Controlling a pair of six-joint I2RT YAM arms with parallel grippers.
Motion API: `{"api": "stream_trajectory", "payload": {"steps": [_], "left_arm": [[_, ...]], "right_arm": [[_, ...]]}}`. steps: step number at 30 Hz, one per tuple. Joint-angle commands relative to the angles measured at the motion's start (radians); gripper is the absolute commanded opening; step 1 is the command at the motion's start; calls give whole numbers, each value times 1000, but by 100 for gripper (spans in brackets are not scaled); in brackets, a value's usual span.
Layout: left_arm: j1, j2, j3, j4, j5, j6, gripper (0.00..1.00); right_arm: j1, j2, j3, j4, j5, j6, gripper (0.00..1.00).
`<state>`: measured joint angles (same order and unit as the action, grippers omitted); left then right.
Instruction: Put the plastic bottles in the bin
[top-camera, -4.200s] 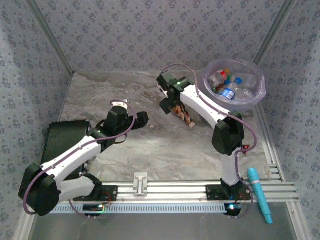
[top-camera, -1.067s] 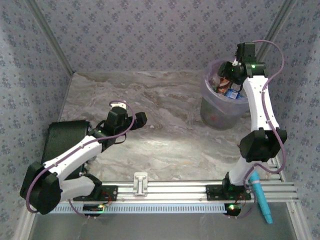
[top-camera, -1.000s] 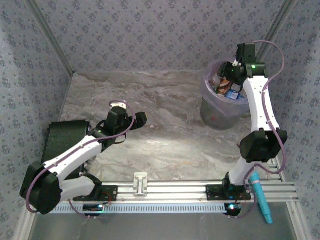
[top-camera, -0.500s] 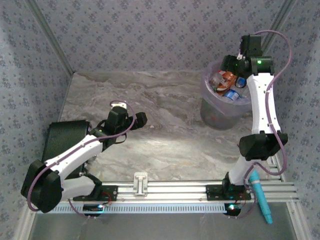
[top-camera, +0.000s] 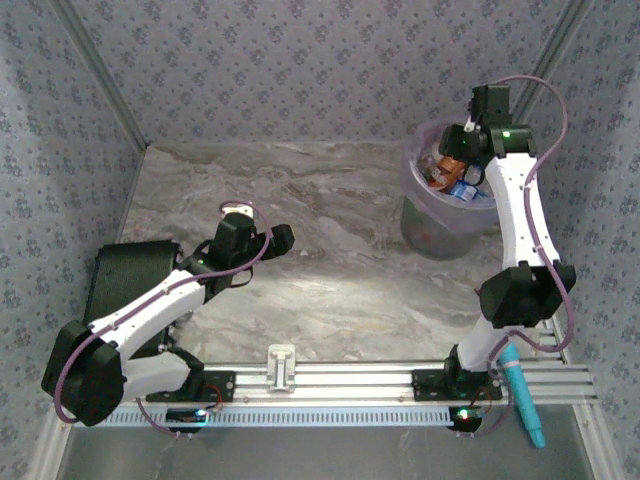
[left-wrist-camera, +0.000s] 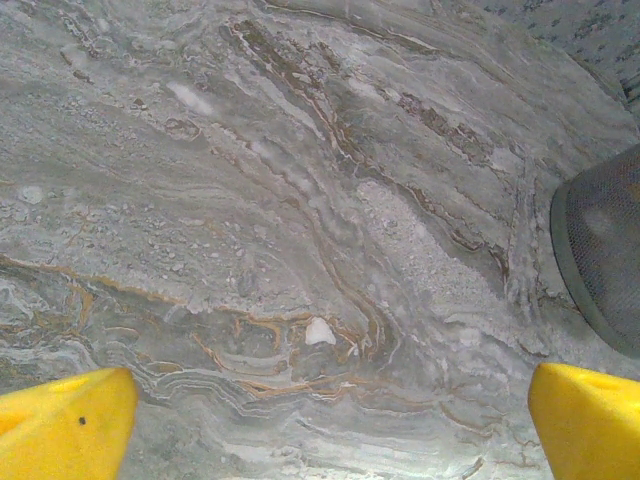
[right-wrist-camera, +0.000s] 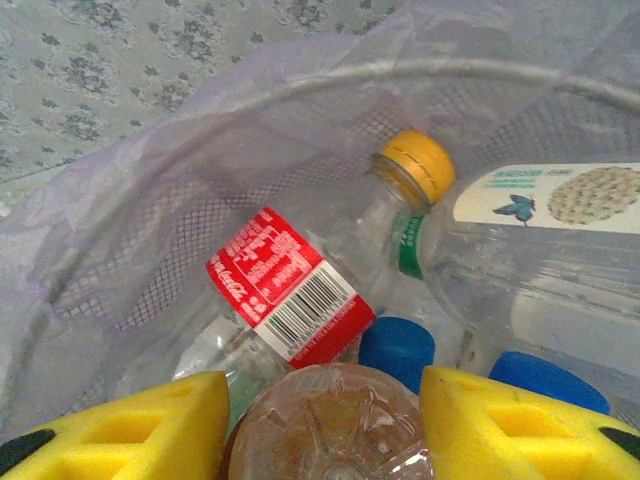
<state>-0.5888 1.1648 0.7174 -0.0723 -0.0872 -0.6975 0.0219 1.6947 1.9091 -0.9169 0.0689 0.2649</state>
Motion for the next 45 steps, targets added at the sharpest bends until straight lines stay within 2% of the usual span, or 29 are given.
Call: {"api": "stream_trajectory", "payload": {"steps": [1, 10, 18, 25, 36, 42, 45], "left_arm": [[5, -29, 10, -1, -3, 15, 100], [13, -56, 11, -38, -32, 12, 100], [46, -98, 19, -91, -39, 18, 100], [78, -142, 36, -151, -51, 29, 100], [159, -231, 94, -230, -8, 56, 100], [177, -238, 97, -236, -2, 64, 100], [185, -236, 97, -233, 11, 65, 100]], "right_arm": [[12, 11, -81, -23, -167, 22, 54], [76, 62, -123, 18, -447, 13, 54], [138, 95, -139, 49, -595, 28, 54], [208, 144, -71, 40, -724, 39, 54], [419, 219, 60, -13, -765, 27, 54], [546, 219, 73, -13, -710, 43, 54], [576, 216, 109, -30, -619, 40, 54]]}}
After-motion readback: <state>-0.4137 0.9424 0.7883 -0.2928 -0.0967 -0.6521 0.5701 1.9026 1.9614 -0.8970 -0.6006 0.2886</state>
